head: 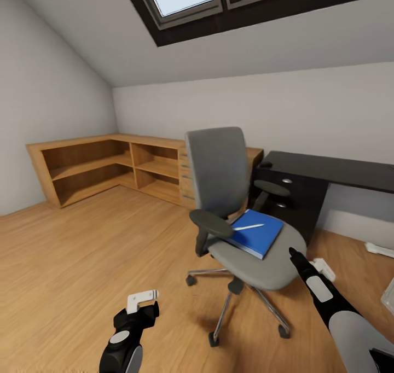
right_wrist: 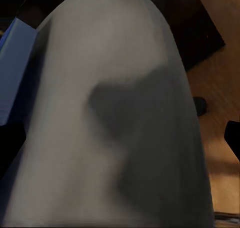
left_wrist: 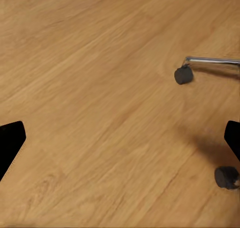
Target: In the bedroom, organize the workspace by keeping the computer under the desk, ensuring the monitor is on the desk, placing the keyboard on the desk next to the monitor, placing the mouse on the desk next to the keyboard, moving the folder from the swivel chair onto the desk next to the mouse, stacking the notebook on top of the folder with the pen on top of the notebook, and positioning the swivel chair next to the desk.
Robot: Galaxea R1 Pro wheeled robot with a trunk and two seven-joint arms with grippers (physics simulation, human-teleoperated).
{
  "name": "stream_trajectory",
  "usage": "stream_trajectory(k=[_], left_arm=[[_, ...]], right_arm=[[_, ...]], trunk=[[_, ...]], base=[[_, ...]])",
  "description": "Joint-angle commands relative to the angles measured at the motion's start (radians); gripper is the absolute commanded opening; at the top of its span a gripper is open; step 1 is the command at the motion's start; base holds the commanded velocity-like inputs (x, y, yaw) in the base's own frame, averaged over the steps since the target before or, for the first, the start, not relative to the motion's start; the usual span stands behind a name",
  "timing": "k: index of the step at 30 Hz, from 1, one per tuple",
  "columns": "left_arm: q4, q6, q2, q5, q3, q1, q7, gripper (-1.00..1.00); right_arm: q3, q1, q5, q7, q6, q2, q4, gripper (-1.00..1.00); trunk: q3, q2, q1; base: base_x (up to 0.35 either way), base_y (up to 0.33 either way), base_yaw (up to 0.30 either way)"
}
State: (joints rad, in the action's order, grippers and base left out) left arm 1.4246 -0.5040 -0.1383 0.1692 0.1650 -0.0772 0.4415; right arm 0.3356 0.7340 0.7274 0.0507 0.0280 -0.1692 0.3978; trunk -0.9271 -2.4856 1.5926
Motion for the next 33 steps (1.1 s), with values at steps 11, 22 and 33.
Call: stream_trajectory(k=[11, 22, 33], left_arm=[[-0.028, -0.001, -0.001, 0.008, 0.005, -0.001, 0.008, 1.0], [-0.029, 0.0, -0.001, 0.009, 0.005, -0.001, 0.007, 1.0], [-0.031, -0.001, -0.003, 0.009, 0.008, -0.001, 0.007, 1.0]], right_arm=[[-0.003, 0.001, 0.015, 0.01, 0.003, 0.002, -0.001, 1.0], [-0.004, 0.001, 0.015, 0.012, 0.003, 0.004, 0.001, 1.0], [-0.004, 0.001, 0.015, 0.012, 0.004, 0.005, 0.001, 1.0]], trunk=[[-0.005, 0.0, 0.0], [-0.009, 0.0, 0.0], [-0.014, 0.0, 0.0]], base=[[0.0, 0.0, 0.274], [0.039, 0.0, 0.274], [0.135, 0.0, 0.274]])
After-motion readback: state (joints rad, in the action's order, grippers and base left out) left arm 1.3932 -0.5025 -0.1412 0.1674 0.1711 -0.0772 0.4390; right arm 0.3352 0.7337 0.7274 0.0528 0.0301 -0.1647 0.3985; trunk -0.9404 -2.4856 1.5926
